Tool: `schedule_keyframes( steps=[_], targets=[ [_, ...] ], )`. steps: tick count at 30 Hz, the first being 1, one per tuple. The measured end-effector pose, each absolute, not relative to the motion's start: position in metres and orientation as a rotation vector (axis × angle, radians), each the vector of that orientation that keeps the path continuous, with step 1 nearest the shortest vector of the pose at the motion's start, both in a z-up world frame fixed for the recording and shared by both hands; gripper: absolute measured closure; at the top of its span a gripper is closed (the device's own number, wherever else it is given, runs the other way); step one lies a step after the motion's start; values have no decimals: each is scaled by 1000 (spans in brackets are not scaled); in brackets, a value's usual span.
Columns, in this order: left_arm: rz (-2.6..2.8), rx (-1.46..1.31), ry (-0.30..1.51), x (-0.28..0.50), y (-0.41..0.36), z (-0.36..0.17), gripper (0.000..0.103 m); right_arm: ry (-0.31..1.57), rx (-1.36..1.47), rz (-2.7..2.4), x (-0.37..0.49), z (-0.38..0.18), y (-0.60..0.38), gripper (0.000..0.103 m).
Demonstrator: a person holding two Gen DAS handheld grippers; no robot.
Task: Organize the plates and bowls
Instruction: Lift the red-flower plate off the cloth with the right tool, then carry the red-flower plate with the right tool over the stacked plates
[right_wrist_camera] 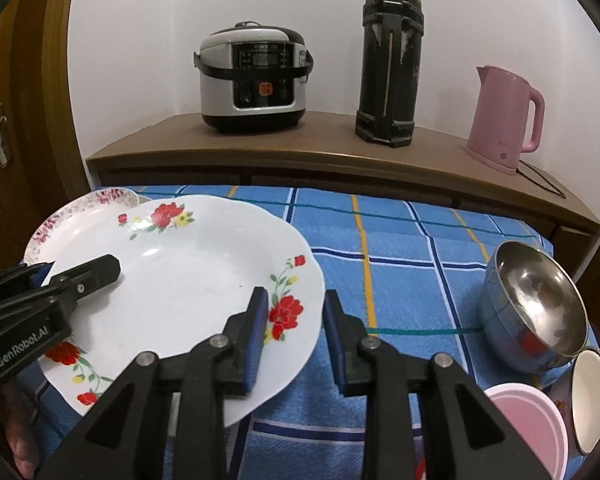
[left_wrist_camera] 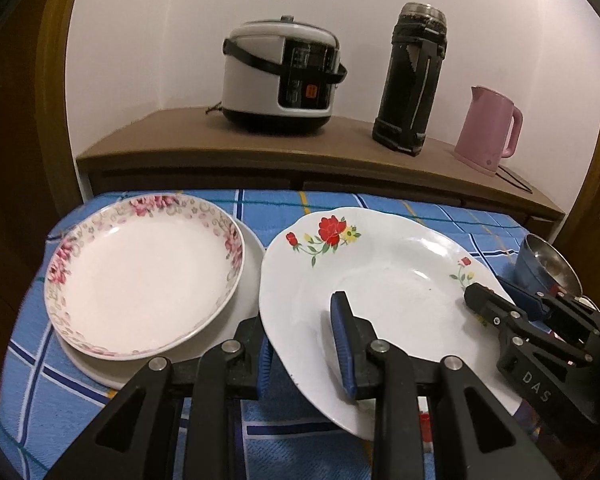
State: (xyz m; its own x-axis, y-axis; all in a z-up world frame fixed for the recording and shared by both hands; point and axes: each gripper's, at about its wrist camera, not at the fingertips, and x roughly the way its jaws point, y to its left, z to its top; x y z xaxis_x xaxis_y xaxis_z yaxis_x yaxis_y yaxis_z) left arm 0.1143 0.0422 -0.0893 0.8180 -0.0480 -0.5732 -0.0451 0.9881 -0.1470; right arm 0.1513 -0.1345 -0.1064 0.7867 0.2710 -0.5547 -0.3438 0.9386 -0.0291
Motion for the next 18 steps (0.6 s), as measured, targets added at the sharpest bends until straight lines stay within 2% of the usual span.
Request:
schedule_keyframes(
  steps=[18],
  targets=[
    [71, -87, 411, 110, 46, -72, 73, 448, -87, 356, 147, -93, -124, 75]
  ],
)
